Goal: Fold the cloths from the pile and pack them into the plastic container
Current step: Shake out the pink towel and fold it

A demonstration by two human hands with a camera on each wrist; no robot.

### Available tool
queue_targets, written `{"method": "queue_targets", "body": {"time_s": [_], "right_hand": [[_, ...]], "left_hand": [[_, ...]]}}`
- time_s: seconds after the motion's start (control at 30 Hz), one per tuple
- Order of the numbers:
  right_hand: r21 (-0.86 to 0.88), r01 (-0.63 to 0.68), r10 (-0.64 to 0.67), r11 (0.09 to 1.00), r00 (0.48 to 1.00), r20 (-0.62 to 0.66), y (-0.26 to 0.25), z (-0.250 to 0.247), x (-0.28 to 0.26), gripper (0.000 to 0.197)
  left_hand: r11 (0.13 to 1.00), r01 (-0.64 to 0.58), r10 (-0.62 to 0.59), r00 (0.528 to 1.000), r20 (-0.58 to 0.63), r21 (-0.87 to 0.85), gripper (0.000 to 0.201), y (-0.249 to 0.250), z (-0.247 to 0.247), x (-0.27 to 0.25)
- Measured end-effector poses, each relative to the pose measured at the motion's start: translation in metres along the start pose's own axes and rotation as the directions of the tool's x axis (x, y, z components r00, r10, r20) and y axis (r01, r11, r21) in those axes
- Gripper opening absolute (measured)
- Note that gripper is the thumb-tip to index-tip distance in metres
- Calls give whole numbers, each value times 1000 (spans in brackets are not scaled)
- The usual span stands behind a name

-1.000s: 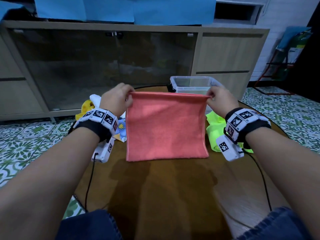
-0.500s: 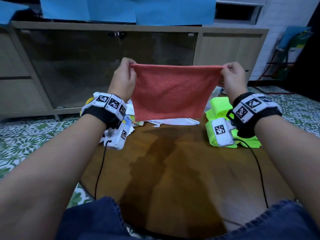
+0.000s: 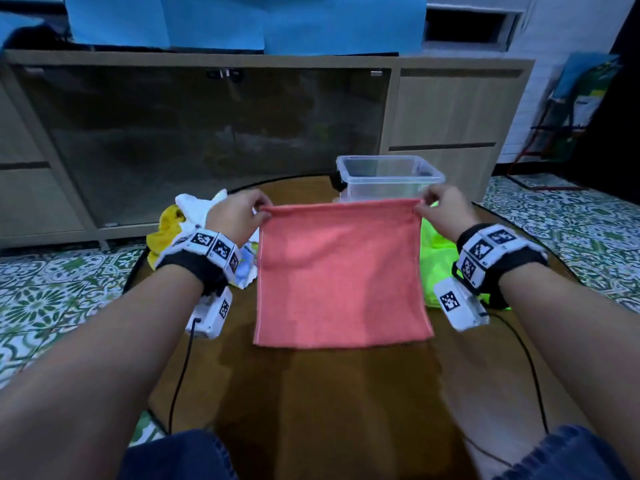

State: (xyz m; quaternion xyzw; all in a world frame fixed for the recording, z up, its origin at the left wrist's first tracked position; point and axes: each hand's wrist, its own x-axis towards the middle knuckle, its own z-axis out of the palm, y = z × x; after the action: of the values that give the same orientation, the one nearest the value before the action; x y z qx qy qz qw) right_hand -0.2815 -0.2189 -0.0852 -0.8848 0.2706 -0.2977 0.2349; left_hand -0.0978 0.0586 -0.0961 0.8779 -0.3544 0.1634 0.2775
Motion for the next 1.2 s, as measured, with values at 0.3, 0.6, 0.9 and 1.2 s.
{"method": "queue_targets", "body": {"time_s": [0.3,0.6,0.9,1.2], "right_hand": [[-336,126,-17,934,950,311,8,19,-17,16],[-631,450,57,632,785,617,9,45,-49,34],[-611,453,60,649,770,635,4,45,-42,31],[-596,496,98,632,712,695,4,44,-47,29]], "left_hand": [[993,-73,42,951,308,91,11,-20,30,-4],[852,-300,12,831,556,429,15,-17,43,-29],[824,-333,4,813,583,458,14,-20,48,-27],[779,-388,11,795,607,494,20,-13,45,-31]]}}
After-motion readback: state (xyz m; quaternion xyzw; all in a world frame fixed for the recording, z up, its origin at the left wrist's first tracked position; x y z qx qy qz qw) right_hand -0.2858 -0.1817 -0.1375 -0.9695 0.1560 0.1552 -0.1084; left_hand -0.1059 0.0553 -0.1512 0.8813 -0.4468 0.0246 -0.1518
